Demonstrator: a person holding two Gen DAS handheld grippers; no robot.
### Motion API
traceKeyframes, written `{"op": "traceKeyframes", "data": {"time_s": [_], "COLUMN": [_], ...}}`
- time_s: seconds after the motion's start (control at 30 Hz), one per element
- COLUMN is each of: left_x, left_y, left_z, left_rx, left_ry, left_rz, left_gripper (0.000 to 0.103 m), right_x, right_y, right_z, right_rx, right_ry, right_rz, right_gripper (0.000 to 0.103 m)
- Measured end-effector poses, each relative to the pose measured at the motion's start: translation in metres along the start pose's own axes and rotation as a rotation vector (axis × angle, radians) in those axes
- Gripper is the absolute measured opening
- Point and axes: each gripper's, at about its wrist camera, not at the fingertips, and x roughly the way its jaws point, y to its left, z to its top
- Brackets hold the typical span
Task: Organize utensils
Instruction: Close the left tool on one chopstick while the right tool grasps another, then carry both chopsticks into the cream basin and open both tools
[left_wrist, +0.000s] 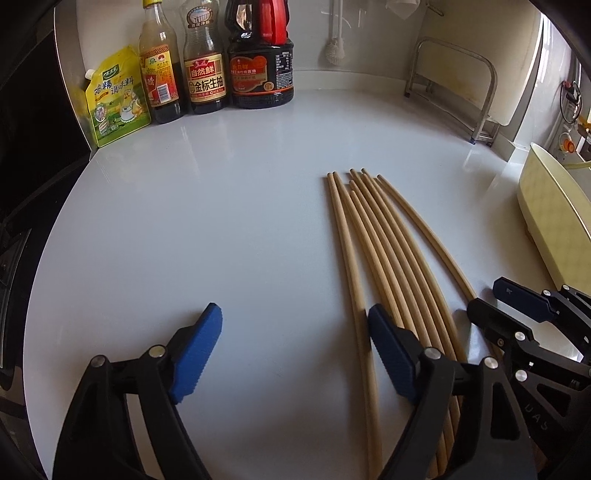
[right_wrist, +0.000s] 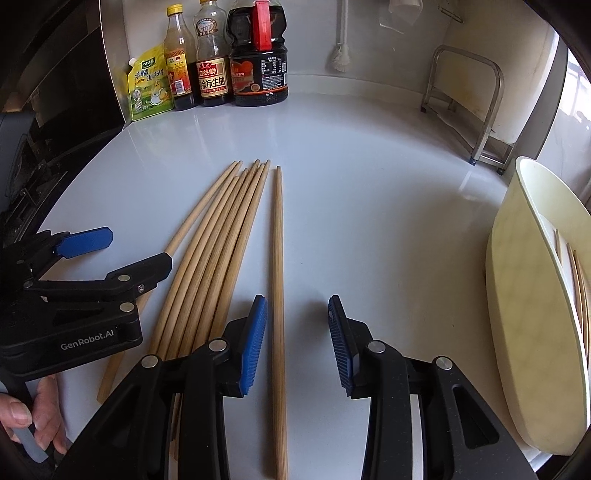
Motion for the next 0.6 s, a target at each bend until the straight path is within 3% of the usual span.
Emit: {"op": "traceKeyframes", "data": {"time_s": [0.07,0.17,0.23,0.27,0.6], "left_x": [-0.003,-0.007,-0.008,-0.009,-0.019], "left_y": [-0.004,-0.01,-0.012,-0.011,0.0], "left_z": [-0.001,-0.002,-0.003,-0.003,-0.003], "left_rx": [0.015,0.028,0.029,0.023,-0.028], "left_ry": [-0.007,-0.012,-0.008,-0.004,0.011], "left_rz": [-0.012,-0.029,-0.043,-0.053,-0.084], "left_gripper": [0.059,0.036,0.011,0.008,0.008], "right_x": [0.0,-0.001,-0.001,-0.001,-0.022], "right_y": [0.004,0.016,0.019,0.017,0.001], "right_z": [0.0,-0.002,-0.003,-0.002,0.002], "right_rx": [-0.022,-0.081,-0.088,-0.083,0.015], "right_ry": [-0.003,-0.005,-0.011,-0.012,-0.075], "right_rz": [0.006,0.003,0.003,0.008,0.074], "right_gripper": [0.027,0.007,0.006,0.006,0.006]}}
